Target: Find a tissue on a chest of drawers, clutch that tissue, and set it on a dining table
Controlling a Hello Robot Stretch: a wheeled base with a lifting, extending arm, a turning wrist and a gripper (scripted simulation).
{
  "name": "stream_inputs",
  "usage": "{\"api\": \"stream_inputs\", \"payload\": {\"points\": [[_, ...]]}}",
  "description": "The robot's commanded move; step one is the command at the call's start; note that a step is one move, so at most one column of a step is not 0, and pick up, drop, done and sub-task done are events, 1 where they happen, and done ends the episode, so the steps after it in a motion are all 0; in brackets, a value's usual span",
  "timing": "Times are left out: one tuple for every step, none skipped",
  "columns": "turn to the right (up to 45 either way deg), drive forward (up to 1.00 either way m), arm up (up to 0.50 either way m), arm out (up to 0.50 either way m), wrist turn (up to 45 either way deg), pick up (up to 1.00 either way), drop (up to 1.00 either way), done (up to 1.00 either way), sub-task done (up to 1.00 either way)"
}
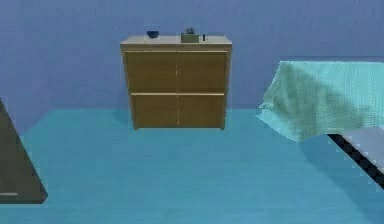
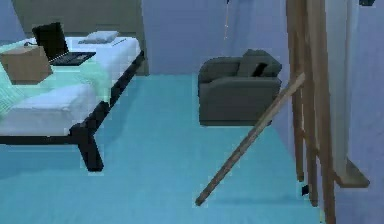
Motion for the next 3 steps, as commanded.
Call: {"api": "stream_inputs", "payload": {"points": [[0.0,1.0,0.0,0.0,0.0,0.0,0.0,0.0,0.0],[0.0,0.5,0.0,0.0,0.0,0.0,0.0,0.0,0.0],[-45.0,0.0,0.0,0.0,0.0,0.0,0.0,0.0,0.0]]}}
